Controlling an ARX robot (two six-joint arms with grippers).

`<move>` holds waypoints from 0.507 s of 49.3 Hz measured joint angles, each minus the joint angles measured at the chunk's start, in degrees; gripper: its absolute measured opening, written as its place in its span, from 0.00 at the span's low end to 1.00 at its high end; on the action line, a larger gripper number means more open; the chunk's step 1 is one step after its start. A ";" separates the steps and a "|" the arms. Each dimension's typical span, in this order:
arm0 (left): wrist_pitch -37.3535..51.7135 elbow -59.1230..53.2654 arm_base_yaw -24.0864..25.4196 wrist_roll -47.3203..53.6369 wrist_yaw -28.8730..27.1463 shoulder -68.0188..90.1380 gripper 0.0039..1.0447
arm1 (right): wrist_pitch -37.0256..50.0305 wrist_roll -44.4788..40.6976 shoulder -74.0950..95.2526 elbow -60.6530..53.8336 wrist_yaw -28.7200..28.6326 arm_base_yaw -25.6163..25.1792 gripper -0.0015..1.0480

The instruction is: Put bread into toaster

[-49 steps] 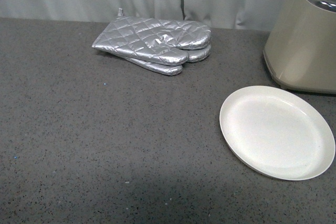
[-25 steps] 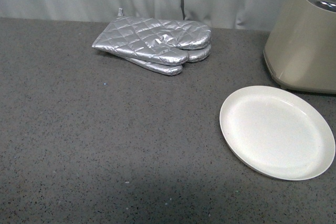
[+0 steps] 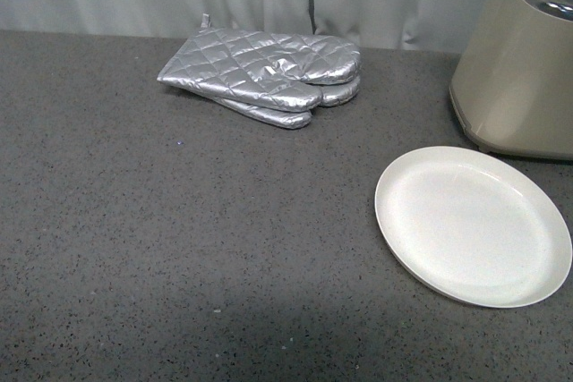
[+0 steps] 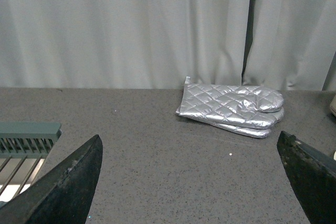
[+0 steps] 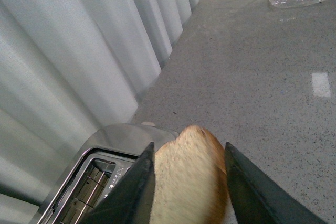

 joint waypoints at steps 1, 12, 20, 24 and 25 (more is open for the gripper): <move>0.00 0.00 0.00 0.00 0.00 0.00 0.94 | -0.13 0.02 0.00 0.31 -0.04 0.04 0.47; 0.00 0.00 0.00 0.00 0.00 0.00 0.94 | -3.10 1.14 0.00 2.40 -0.72 0.15 0.81; 0.00 0.00 0.00 0.00 0.00 0.00 0.94 | -5.40 2.12 -1.70 2.03 -1.70 0.90 0.91; 0.00 0.00 0.00 0.00 0.02 0.00 0.94 | -4.46 1.97 -5.35 -0.98 -2.21 2.10 0.91; 0.00 0.00 0.00 0.00 0.00 0.00 0.94 | -4.50 2.03 -6.21 -1.73 -2.40 2.38 0.91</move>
